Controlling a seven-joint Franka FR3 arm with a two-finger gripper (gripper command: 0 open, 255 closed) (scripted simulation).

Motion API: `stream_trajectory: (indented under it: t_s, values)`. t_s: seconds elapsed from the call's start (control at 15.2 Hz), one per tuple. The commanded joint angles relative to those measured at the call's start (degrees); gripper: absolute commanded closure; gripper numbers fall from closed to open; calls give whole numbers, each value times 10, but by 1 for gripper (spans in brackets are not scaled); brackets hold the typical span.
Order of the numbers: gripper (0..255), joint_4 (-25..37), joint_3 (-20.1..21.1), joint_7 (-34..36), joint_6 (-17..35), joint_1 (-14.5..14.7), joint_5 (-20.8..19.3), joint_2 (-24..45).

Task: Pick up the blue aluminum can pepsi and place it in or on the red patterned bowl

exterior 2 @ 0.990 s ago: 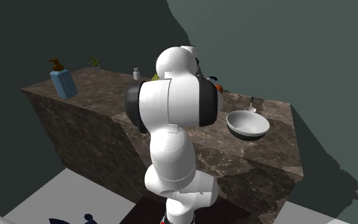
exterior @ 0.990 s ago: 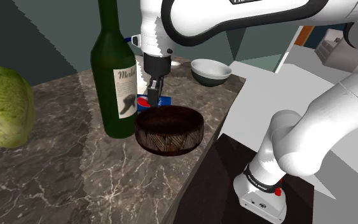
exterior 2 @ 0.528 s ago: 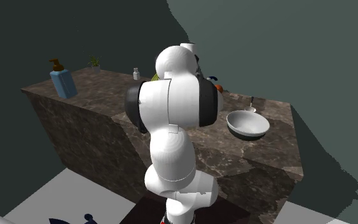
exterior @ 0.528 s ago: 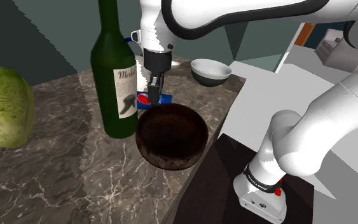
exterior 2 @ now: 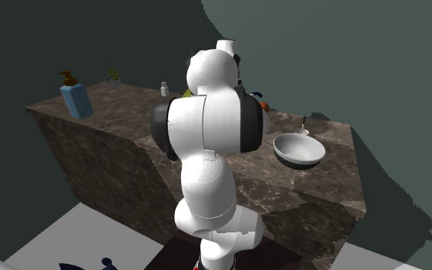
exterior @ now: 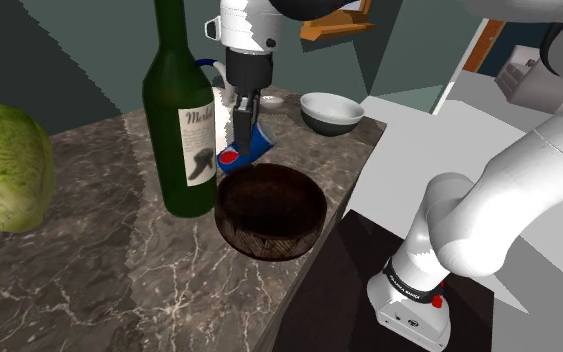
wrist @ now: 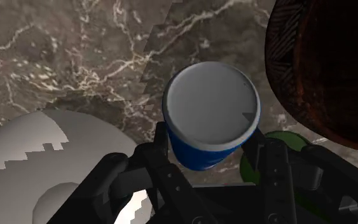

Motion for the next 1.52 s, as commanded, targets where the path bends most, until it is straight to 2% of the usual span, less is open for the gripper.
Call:
stream_trajectory:
  t_s: [0.0, 1.06, 1.45]
  values:
    - [255, 18, -1, 0, -16, -1, -1, 2]
    - [255, 172, -3, 7, -141, -3, -6, 31]
    - [255, 120, 28, 58, -147, 19, 17, -31]
